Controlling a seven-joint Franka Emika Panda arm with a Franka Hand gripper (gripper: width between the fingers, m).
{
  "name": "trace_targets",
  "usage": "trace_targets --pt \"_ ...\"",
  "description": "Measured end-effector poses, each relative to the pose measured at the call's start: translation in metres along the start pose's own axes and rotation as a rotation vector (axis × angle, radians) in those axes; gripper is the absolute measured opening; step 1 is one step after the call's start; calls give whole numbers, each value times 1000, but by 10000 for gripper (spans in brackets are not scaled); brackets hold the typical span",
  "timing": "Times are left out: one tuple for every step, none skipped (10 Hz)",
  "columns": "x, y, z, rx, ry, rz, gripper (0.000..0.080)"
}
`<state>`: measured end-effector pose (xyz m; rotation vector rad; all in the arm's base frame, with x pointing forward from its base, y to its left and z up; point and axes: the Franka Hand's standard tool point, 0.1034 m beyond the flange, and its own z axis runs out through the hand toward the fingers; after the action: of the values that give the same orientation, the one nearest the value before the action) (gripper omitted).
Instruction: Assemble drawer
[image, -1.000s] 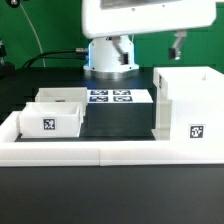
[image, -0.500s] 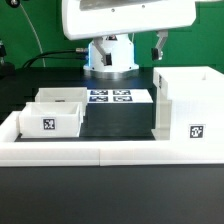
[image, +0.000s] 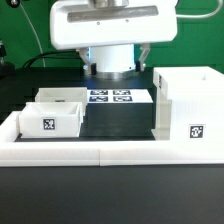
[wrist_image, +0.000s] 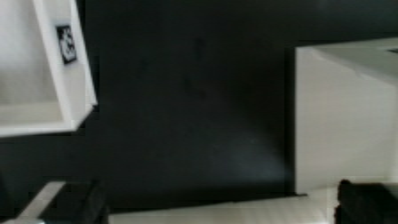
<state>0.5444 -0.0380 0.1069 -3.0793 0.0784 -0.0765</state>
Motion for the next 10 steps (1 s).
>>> trace_targets --pt "-2 15 5 -9 -1 -1 649" --pt "-4 26 11 -14 -4 -12 649" --pt "-7 40 20 -22 -2 -32 649" --pt "-3 50 25 -44 40 -96 649" --pt "-3 51 27 -45 40 -103 649" --pt "-3 50 27 -45 40 -104 649" --pt "-3 50 27 -45 40 -104 649" --pt "-3 50 27 -45 40 -104 649" --pt "-4 51 28 -42 32 -102 649" --pt "-5 56 28 -26 -3 -88 649"
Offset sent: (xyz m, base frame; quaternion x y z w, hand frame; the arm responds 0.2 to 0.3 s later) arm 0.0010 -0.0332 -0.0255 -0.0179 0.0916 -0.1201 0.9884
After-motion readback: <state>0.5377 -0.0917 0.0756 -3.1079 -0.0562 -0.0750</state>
